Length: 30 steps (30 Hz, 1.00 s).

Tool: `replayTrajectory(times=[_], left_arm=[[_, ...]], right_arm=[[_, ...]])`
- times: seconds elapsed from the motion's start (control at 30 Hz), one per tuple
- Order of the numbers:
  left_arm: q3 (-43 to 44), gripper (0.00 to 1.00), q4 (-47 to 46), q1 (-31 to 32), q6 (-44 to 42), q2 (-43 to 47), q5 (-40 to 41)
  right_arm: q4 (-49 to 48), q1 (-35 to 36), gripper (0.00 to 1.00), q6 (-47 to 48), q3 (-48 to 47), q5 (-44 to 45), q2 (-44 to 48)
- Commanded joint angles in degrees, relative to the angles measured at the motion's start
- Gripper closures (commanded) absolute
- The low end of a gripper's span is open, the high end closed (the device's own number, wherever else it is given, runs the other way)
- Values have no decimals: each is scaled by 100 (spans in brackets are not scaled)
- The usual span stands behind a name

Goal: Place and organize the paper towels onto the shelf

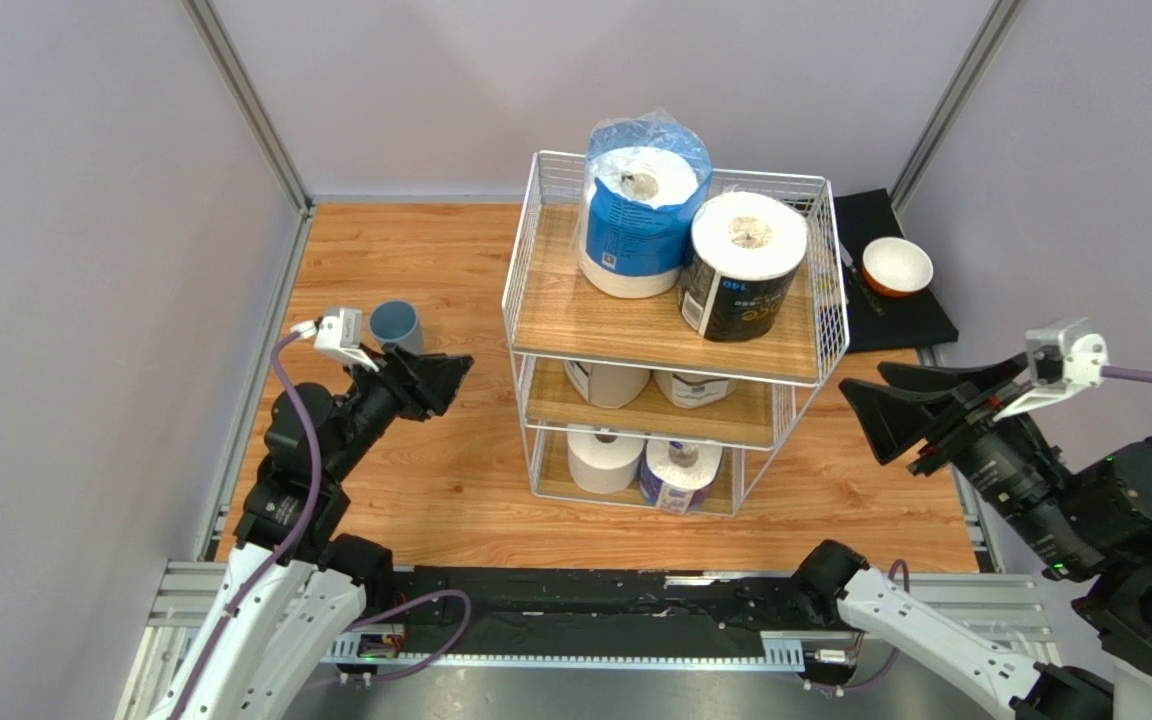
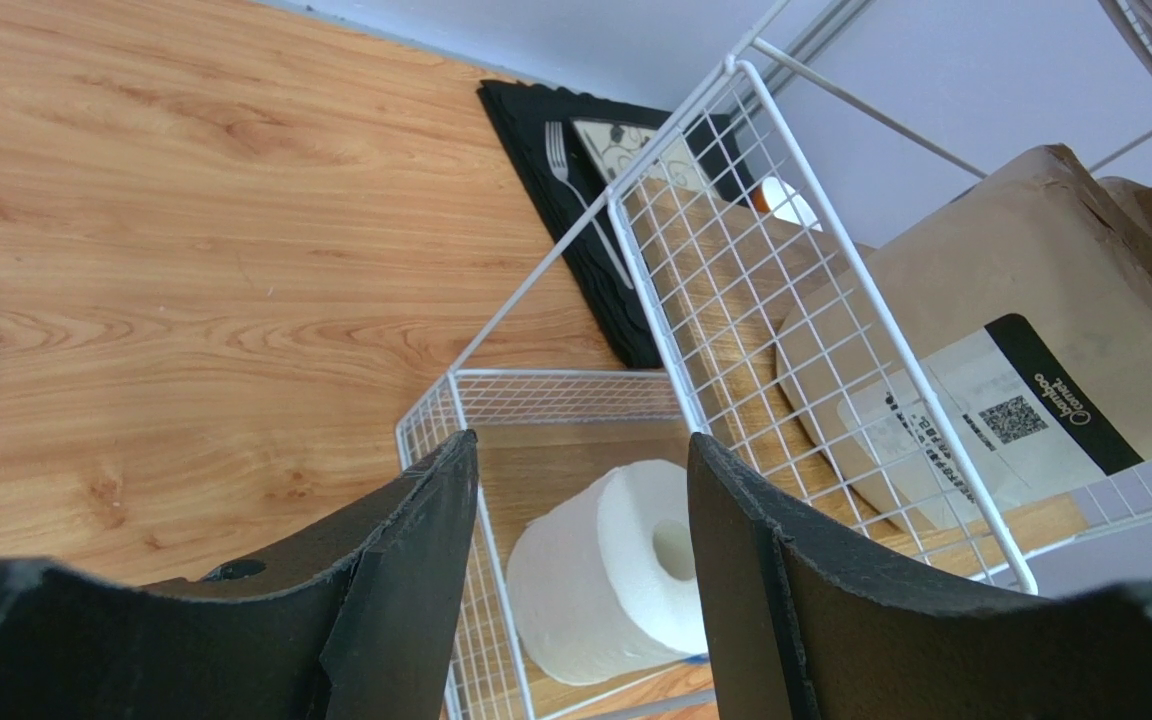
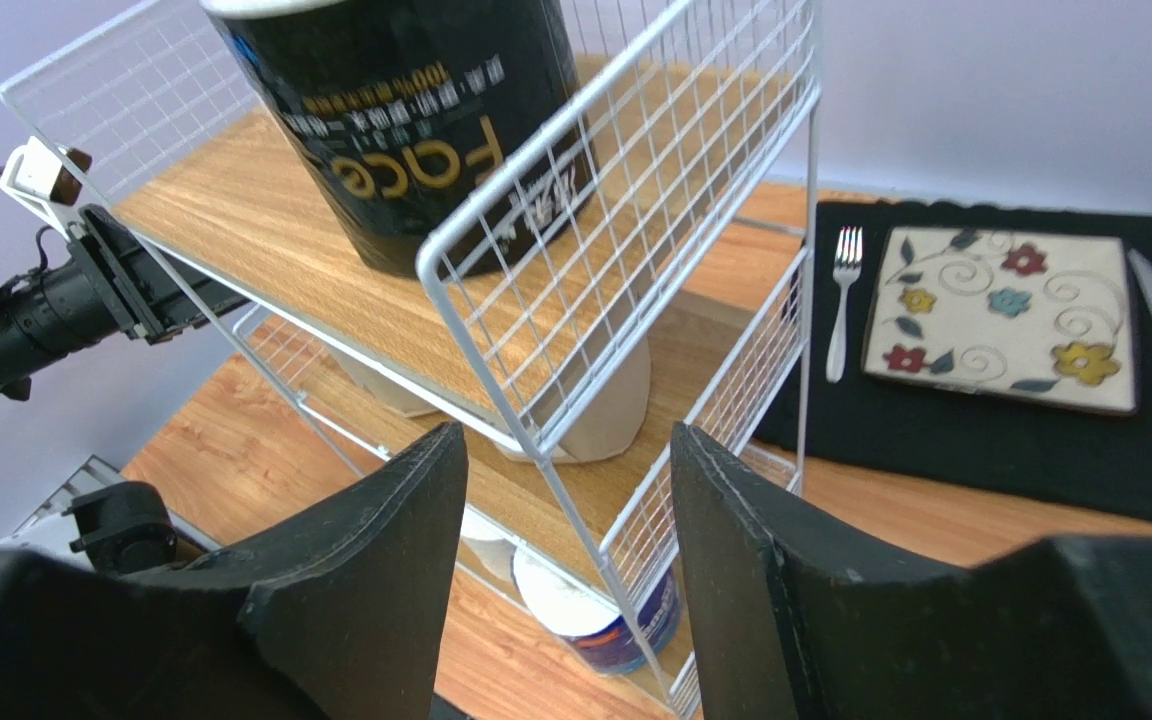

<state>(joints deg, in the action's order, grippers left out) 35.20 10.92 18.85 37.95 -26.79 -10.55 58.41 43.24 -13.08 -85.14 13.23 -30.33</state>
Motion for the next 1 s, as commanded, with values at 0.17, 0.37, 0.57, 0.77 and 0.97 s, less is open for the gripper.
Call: replayTrajectory(times=[0.17,0.37,0.57,0.77,0.97], left_arm=[[250,38,86,-22,-174,68,61],[242,38,104,-22,-157,86,44],[215,38,165,-22,-183,112,44],[145,38,165,-22,-157,130,44],[48,38,139,-22,-122,191,61]], right_arm=[[-251,9,44,973,-1653,-83,-1113],[-260,9,43,1650,-2470,-312,-2020],[-374,9,41,2107,-2665,-584,-2609],[-322,9,41,2275,-2736,-682,-2891],[-322,9,41,2310,-2551,-594,-2883]])
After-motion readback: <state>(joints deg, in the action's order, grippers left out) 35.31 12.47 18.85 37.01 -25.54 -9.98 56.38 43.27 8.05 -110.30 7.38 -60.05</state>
